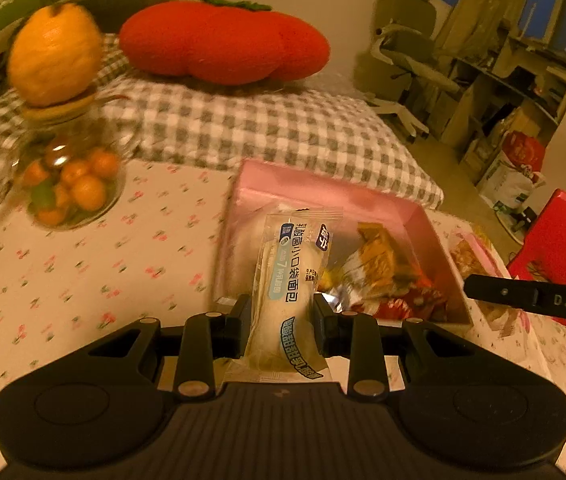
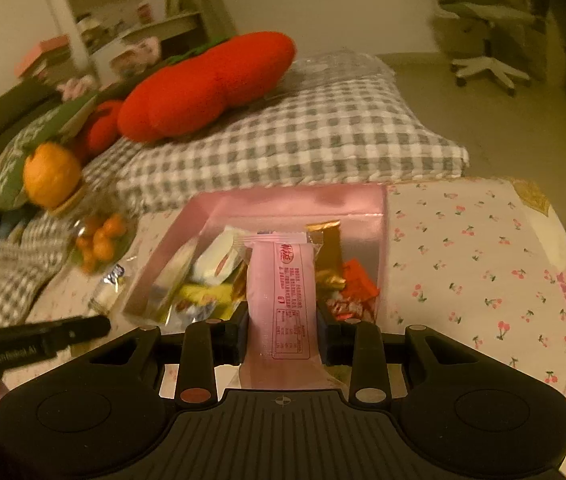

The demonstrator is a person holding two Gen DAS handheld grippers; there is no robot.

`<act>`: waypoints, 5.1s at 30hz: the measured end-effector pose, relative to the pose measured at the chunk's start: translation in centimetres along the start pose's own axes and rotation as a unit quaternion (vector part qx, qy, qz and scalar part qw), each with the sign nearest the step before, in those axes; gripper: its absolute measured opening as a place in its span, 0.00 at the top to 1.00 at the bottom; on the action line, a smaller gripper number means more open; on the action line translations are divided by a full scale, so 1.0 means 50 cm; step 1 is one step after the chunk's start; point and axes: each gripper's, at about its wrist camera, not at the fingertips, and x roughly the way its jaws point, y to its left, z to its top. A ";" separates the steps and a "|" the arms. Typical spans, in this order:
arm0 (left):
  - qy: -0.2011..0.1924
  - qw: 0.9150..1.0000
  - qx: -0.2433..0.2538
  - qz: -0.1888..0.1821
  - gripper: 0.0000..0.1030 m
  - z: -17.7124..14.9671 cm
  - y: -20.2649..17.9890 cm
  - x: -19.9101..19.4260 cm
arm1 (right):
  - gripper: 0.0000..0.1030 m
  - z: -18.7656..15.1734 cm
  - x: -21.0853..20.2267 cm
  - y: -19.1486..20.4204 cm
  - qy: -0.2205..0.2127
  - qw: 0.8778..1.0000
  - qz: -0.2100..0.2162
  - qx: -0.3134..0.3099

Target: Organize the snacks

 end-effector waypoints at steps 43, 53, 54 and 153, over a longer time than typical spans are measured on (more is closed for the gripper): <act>-0.026 0.999 0.026 0.002 0.29 0.010 -0.078 0.108 | 0.28 0.019 0.103 -0.041 0.002 0.998 -0.026 0.057; -0.033 0.999 0.041 -0.005 0.16 0.005 -0.087 0.068 | 0.23 0.016 0.077 -0.026 0.000 0.999 -0.025 0.040; -0.033 0.999 0.042 -0.004 0.15 0.004 -0.086 0.064 | 0.23 0.015 0.074 -0.025 0.000 0.999 -0.026 0.038; 0.029 0.985 0.013 0.168 0.01 -0.161 -0.067 -0.163 | 0.14 -0.212 -0.131 0.145 0.019 0.994 -0.096 -0.056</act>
